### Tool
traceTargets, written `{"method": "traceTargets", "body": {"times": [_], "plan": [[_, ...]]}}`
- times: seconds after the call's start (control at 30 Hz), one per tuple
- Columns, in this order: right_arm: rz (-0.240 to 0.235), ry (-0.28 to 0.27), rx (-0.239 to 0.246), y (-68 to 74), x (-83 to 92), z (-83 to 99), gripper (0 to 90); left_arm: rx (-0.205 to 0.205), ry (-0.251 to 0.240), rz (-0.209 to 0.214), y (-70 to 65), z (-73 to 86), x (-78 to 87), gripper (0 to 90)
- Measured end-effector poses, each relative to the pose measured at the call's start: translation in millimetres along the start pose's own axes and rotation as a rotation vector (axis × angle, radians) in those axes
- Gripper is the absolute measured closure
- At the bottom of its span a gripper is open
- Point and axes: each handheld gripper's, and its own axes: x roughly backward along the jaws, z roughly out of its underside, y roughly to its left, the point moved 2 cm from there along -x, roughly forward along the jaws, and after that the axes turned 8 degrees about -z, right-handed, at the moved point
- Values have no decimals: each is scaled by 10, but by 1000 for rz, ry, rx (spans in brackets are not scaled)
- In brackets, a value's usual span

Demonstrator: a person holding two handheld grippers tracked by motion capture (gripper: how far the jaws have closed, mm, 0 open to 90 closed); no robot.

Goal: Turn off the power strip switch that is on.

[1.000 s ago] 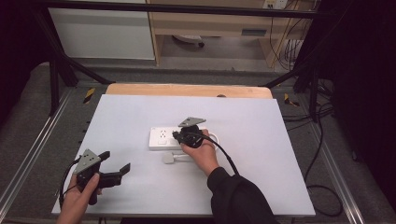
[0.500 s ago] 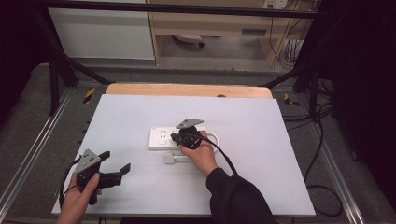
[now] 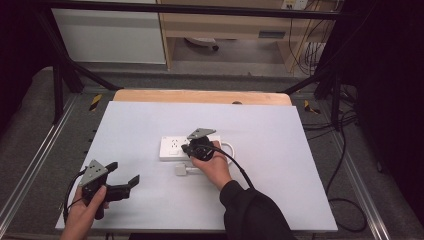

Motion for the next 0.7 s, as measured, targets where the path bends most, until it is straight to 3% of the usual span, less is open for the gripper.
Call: {"method": "traceTargets", "body": {"times": [0.7], "plan": [[-3, 7, 2, 16, -17, 7, 900, -7, 3, 3, -6, 1, -3, 55]]}}
